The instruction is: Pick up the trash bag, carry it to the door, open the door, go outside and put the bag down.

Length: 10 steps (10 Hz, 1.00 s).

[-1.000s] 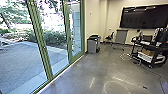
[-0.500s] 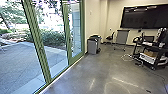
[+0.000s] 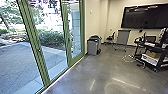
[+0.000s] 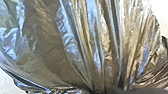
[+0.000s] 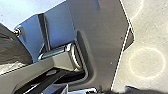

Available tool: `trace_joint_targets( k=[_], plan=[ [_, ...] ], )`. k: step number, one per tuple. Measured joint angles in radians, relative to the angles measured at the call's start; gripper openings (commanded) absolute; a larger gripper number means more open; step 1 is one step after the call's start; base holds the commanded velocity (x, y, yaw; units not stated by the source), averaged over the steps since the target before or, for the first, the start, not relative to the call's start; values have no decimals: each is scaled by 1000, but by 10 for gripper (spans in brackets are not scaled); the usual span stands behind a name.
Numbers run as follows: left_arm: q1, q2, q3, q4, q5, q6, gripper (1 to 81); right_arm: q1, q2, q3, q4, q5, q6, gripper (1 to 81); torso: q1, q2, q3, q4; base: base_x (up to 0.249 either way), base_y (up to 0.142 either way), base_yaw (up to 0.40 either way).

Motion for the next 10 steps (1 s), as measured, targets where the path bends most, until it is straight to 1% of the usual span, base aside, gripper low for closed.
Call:
trace_joint_targets(
  k=[3,8,10],
  plan=[
    [0,0,0,0,0,0,10,0,0,0,0,0,0,811,0,0,0,0,176,0,0],
    [0,2,0,0,0,0,10,3,0,0,0,1,0,811,0,0,0,0,175,-77,0],
    [0,2,0,0,0,0,10,0,0,-1,0,2,0,811,0,0,0,0,175,0,0]
  ],
)
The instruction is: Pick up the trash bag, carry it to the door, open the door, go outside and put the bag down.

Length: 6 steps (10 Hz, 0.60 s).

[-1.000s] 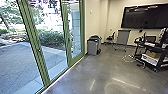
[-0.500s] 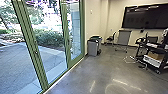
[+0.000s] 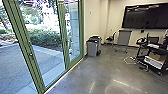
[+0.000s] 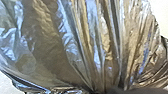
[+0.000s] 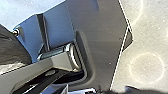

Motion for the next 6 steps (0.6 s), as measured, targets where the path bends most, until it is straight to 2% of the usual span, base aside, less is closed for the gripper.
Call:
trace_joint_targets(
  k=[6],
  plan=[
    [1,0,0,-1,0,0,10,-3,3,0,-1,0,0,811,0,0,0,0,176,0,0]
  ],
)
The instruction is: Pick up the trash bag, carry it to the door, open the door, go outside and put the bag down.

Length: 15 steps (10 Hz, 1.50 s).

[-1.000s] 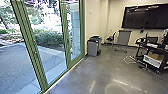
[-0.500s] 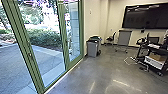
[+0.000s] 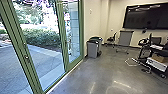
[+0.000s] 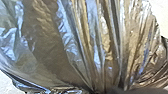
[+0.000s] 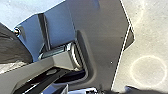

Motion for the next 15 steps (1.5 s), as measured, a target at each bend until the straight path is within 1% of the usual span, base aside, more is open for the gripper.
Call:
trace_joint_targets(
  k=[3,9,11,15],
  plan=[
    [0,0,0,0,0,0,10,-10,2,0,-15,23,0,811,0,0,0,0,176,0,0],
    [0,0,0,0,-1,0,10,-17,6,0,-15,24,0,811,0,0,0,0,171,0,0],
    [-1,0,0,0,-1,0,10,-28,11,0,-35,60,0,811,0,0,0,0,169,0,0],
    [0,0,0,-1,-1,0,10,-33,23,0,-43,69,0,811,0,0,0,0,166,0,0]
  ],
)
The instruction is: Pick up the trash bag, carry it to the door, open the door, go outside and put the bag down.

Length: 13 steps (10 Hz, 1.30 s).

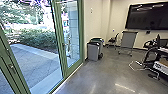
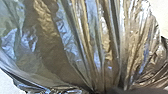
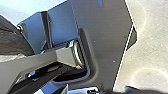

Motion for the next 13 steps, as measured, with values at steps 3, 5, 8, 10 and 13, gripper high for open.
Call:
trace_joint_targets(
  k=[3,5,8,10,13],
  plan=[
    [0,0,0,0,0,0,10,0,0,0,0,0,0,811,0,0,0,0,166,0,0],
    [0,0,0,0,0,0,10,0,0,0,0,0,0,811,0,0,0,0,166,0,0],
    [0,0,0,0,0,0,10,0,2,0,1,0,0,811,0,0,0,0,166,0,0],
    [0,0,0,0,0,0,10,0,2,0,0,0,0,811,0,0,0,0,166,0,0],
    [0,0,0,0,0,0,10,0,2,0,0,0,0,811,0,0,0,0,166,0,0]
  ],
)
